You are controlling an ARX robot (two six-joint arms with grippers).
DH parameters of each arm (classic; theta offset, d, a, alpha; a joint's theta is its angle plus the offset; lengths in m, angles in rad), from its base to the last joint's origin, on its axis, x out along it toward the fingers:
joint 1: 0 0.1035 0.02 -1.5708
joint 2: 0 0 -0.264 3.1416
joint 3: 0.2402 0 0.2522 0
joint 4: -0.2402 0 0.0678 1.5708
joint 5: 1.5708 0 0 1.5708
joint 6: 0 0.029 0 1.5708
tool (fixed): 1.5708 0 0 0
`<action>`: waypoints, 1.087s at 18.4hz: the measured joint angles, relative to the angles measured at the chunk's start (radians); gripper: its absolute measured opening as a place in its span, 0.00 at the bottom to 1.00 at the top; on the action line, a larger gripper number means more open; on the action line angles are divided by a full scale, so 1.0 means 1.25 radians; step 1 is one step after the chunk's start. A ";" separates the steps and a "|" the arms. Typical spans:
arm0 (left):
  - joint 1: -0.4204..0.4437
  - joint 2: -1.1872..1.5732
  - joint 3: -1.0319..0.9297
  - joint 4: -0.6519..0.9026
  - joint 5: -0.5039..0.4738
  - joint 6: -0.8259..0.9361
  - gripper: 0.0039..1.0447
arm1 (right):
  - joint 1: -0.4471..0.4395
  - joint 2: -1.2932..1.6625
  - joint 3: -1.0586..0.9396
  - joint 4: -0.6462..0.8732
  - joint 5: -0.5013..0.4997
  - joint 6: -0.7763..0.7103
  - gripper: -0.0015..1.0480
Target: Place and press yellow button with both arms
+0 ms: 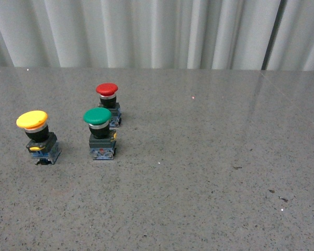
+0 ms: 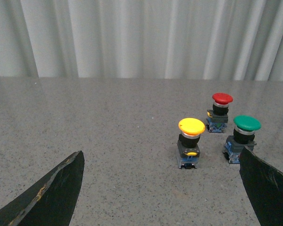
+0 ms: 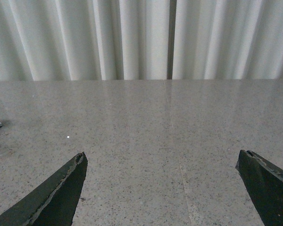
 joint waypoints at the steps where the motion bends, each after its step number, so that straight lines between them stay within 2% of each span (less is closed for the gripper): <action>1: 0.000 0.000 0.000 0.000 0.000 0.000 0.94 | 0.000 0.000 0.000 0.000 0.000 0.000 0.94; 3: -0.004 0.003 0.002 -0.013 -0.012 -0.002 0.94 | 0.000 0.000 0.000 0.000 0.000 0.000 0.94; 4: -0.066 0.089 0.039 -0.072 -0.149 -0.019 0.94 | 0.000 0.000 0.000 0.000 0.001 0.000 0.94; 5: -0.096 0.208 0.082 -0.012 -0.218 -0.018 0.94 | 0.000 0.000 0.000 0.000 0.000 0.000 0.94; 6: -0.092 0.290 0.123 0.056 -0.236 -0.017 0.94 | 0.000 0.000 0.000 0.000 0.000 0.000 0.94; 8: -0.081 0.475 0.226 0.214 -0.220 0.002 0.94 | 0.000 0.000 0.000 -0.001 0.000 0.000 0.94; 10: -0.085 0.693 0.346 0.291 -0.161 0.005 0.94 | 0.000 0.000 0.000 -0.001 0.000 0.000 0.94; 15: -0.141 1.049 0.520 0.265 -0.066 0.001 0.94 | 0.000 0.000 0.000 0.000 0.000 0.000 0.94; 20: -0.149 1.150 0.528 0.269 -0.080 -0.021 0.94 | 0.000 0.000 0.000 0.000 0.000 0.000 0.94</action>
